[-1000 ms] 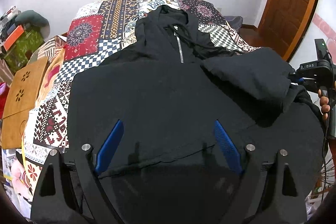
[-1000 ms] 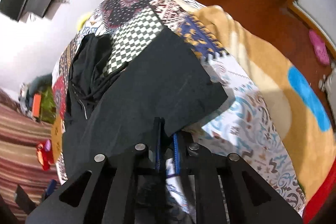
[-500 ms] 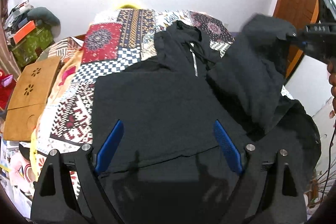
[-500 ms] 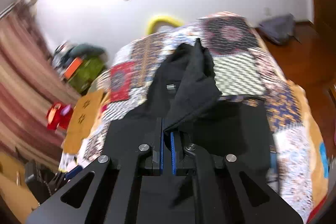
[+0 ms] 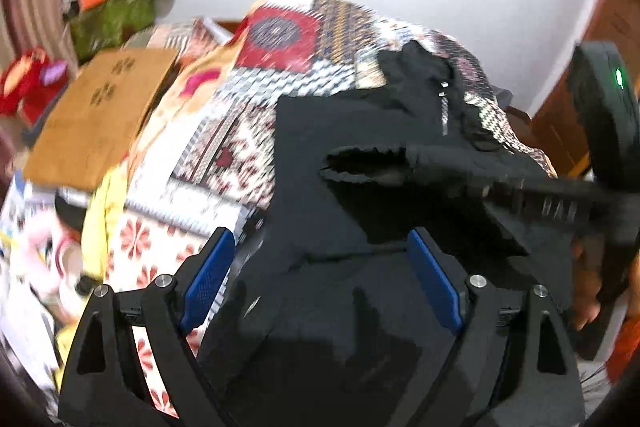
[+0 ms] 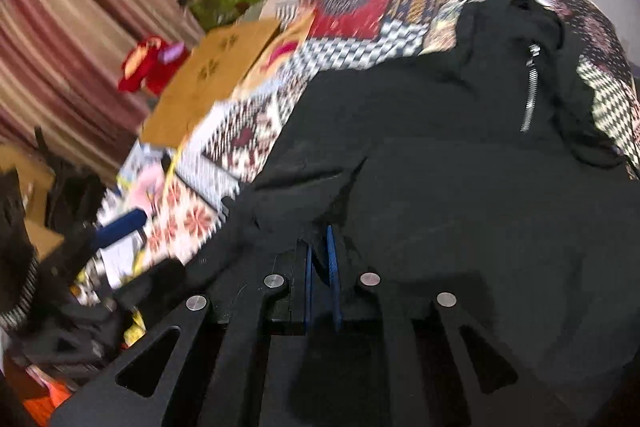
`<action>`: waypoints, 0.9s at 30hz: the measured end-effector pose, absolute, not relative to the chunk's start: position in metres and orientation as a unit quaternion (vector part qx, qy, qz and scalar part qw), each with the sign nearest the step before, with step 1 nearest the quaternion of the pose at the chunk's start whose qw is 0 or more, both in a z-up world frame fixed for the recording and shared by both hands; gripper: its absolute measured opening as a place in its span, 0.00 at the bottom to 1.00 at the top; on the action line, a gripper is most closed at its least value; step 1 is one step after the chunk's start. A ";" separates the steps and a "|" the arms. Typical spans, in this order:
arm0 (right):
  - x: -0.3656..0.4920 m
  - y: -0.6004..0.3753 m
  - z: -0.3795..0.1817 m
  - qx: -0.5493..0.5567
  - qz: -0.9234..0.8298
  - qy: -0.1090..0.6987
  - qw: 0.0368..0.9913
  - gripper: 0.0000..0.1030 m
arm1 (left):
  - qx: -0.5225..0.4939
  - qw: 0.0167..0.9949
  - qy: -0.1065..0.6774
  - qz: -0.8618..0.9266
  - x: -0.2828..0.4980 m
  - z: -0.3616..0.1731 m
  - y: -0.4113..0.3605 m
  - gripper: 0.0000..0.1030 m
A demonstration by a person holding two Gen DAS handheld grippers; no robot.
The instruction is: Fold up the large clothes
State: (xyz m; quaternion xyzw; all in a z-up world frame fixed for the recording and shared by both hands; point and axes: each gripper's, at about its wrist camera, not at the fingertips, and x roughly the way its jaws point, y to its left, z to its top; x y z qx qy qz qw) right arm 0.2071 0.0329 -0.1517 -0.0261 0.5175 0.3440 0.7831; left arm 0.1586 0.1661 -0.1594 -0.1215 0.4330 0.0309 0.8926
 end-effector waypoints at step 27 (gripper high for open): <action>0.176 -0.239 -0.113 0.081 0.076 0.453 0.884 0.50 | -0.270 0.801 0.535 0.007 0.209 -0.239 0.151 0.47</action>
